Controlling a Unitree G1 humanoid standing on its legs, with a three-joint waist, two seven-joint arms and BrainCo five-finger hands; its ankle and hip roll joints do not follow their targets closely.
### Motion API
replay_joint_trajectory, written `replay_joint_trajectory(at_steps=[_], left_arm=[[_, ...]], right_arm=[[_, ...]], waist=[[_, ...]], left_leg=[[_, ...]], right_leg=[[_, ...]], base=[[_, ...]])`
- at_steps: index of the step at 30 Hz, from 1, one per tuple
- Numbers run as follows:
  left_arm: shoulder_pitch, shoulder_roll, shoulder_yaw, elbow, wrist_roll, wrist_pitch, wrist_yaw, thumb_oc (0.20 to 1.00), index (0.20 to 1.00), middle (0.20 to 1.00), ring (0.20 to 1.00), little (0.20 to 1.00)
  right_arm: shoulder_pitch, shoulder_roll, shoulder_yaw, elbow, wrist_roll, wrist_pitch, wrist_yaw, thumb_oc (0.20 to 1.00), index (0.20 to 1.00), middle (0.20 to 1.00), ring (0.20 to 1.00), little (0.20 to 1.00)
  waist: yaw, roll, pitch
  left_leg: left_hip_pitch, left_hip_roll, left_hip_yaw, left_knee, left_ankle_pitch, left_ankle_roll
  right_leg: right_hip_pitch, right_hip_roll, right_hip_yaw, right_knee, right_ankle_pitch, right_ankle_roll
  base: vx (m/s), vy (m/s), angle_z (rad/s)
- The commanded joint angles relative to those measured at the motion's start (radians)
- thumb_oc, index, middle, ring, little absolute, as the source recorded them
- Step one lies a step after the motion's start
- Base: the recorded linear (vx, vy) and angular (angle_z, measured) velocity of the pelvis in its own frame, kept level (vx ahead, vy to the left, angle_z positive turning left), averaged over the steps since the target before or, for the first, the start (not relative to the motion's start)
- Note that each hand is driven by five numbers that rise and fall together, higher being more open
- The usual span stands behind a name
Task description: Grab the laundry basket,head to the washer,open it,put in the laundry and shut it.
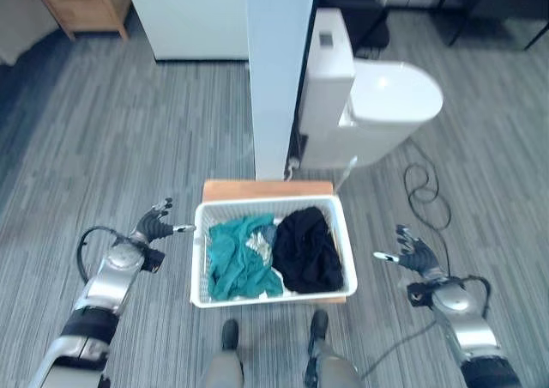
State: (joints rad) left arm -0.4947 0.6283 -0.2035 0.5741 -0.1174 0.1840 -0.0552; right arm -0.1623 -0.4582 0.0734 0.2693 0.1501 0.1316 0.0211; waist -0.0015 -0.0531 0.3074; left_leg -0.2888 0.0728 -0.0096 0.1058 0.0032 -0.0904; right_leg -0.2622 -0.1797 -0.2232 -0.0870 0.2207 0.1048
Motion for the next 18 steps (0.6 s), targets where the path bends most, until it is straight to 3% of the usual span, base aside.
replay_joint_trajectory(at_steps=[1, 9, 18], left_arm=[[-0.035, 0.043, 0.002, 0.089, 0.025, -0.024, 0.079, 1.0, 1.0, 1.0, 1.0, 1.0], [-0.096, -0.037, -0.028, 0.245, 0.03, -0.037, 0.117, 1.0, 1.0, 1.0, 1.0, 1.0], [-0.195, -0.174, -0.15, 0.505, -0.067, -0.097, 0.114, 1.0, 1.0, 1.0, 1.0, 1.0]], right_arm=[[0.015, -0.012, 0.001, -0.069, 0.089, -0.066, -0.039, 1.0, 1.0, 1.0, 1.0, 1.0], [0.008, -0.022, 0.025, -0.097, 0.024, -0.063, -0.053, 1.0, 1.0, 1.0, 1.0, 1.0], [-0.116, -0.04, 0.075, -0.04, 0.004, -0.081, -0.136, 1.0, 1.0, 1.0, 1.0, 1.0]], waist=[[0.004, 0.006, -0.02], [-0.003, 0.01, 0.035], [-0.01, 0.033, 0.09]], left_leg=[[-0.012, 0.012, 0.012, -0.036, 0.014, 0.038], [-0.043, 0.014, 0.016, -0.029, 0.026, 0.033], [-0.05, 0.015, 0.02, -0.033, 0.04, 0.027]], right_leg=[[-0.022, -0.076, 0.109, 0.132, -0.08, 0.049], [-0.052, -0.08, 0.119, 0.136, -0.074, 0.048], [-0.069, -0.078, 0.126, 0.132, -0.061, 0.05]], base=[[-0.14, 0.002, 0.0], [-0.05, 0.009, -0.02], [-0.02, 0.02, -0.02]])
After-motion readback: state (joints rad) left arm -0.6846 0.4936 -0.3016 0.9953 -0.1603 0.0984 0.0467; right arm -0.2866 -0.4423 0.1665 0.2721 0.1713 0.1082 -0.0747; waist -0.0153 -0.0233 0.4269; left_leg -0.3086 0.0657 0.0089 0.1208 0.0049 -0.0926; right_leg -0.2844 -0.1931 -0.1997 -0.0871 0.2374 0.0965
